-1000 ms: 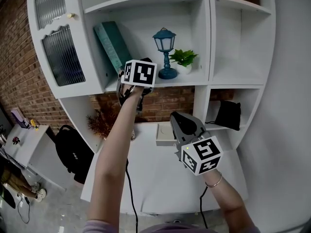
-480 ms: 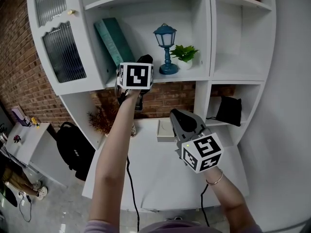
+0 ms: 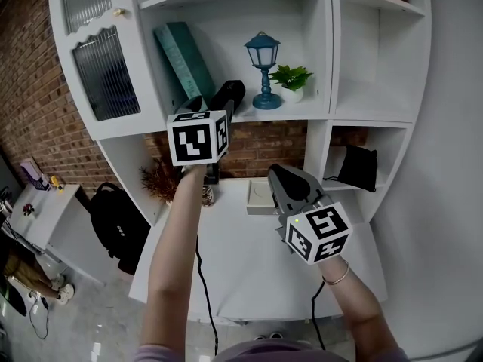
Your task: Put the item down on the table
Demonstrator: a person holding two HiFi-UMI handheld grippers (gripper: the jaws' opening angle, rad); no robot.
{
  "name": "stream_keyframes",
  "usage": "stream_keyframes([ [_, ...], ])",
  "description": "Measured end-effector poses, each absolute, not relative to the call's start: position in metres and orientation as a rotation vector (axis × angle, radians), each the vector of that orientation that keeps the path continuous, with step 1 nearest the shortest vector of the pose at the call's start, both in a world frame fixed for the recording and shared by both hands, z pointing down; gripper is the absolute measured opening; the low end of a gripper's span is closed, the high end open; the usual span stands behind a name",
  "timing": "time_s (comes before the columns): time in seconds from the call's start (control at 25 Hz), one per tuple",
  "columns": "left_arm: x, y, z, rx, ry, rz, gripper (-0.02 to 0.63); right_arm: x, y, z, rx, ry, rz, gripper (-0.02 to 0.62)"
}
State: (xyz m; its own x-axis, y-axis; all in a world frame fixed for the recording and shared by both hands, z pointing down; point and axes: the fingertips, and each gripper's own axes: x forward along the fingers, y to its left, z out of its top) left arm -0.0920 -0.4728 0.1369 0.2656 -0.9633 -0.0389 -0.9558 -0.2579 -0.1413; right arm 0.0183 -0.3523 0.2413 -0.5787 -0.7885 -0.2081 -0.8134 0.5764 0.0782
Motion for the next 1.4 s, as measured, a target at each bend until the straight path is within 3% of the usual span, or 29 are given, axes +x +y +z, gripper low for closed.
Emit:
stream_keyframes([
  [0.44, -0.093, -0.418, 0.164, -2.454, 1.741, 0.042, 0.189, 0.017, -0.341, 0.246, -1.367, 2.654, 0.229, 0.003],
  [1.4, -0.087, -0.353, 0.318, -2.62, 1.746, -0.011, 0.024, 0.046, -0.312, 0.316, -1.508, 2.645, -0.02, 0.0],
])
